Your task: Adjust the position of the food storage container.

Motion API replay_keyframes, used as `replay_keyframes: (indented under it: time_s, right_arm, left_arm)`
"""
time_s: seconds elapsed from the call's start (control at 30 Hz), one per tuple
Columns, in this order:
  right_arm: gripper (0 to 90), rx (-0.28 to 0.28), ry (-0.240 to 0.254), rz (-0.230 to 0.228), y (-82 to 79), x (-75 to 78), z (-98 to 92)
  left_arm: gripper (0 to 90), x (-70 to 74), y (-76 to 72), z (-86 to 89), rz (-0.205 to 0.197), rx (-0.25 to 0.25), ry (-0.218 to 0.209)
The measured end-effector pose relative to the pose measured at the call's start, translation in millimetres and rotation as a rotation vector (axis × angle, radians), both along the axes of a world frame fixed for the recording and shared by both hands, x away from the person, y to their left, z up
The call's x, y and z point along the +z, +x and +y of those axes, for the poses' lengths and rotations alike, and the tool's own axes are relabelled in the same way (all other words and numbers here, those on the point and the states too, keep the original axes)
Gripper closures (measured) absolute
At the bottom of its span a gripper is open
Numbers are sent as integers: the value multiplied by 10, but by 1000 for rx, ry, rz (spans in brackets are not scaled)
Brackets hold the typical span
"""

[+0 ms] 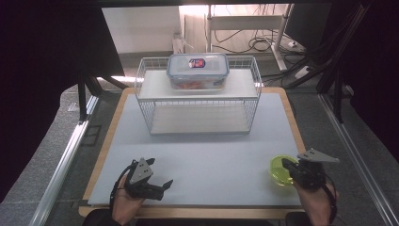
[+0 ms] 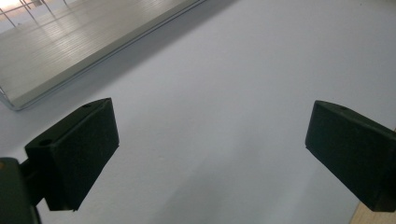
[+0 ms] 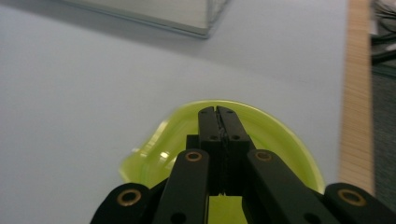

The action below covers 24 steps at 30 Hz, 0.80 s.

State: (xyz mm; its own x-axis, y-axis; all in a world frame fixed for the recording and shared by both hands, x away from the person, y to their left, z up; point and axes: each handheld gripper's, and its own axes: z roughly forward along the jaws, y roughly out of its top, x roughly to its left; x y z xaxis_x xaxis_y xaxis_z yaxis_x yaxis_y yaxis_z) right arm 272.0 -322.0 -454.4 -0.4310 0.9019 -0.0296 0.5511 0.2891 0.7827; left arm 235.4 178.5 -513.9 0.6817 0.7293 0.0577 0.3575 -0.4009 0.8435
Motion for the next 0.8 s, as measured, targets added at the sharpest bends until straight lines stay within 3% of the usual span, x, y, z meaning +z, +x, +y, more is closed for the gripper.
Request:
replay_keyframes:
  time_s: [0.33,0.47,0.6,0.8]
  right_arm:
    - [900,-136,11,11,-77,-24,-356]
    - [900,-142,9,24,-95,-55,-389]
    - [900,-192,21,15,-145,-32,-517]
    - [900,-196,26,63,-163,-135,-560]
  left_arm:
    - [26,-6,3,-8,4,-2,7]
    - [26,-9,4,-11,4,-2,12]
    - [27,-12,6,-13,7,-4,10]
    - [27,-18,7,-25,10,-5,18]
